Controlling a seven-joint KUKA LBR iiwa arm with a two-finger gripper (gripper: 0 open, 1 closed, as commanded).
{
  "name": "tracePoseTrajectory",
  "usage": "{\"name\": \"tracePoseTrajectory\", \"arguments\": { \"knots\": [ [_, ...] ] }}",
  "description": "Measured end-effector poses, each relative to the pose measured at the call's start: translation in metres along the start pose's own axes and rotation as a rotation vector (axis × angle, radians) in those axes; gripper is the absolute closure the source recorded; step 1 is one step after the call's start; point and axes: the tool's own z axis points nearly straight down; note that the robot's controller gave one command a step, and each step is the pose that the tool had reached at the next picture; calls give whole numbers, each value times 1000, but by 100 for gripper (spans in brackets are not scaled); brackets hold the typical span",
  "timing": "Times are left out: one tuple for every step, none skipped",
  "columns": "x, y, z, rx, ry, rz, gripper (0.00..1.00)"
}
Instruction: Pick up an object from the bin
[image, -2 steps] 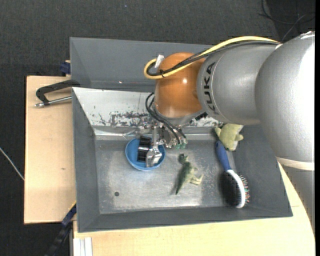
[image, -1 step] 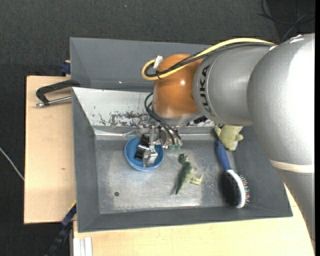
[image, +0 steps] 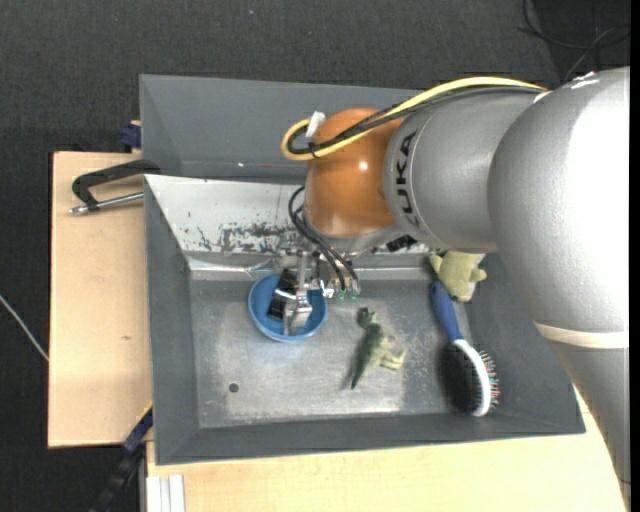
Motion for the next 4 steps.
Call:
{"name": "tracePoseTrajectory", "arguments": {
  "knots": [
    [0, 1, -1, -2, 0, 0, 100],
    [-3, 2, -25, 2, 2, -1, 100],
    [-5, 3, -59, 2, 0, -1, 100],
    [-8, 4, -93, 2, 0, -2, 100]
  ]
}}
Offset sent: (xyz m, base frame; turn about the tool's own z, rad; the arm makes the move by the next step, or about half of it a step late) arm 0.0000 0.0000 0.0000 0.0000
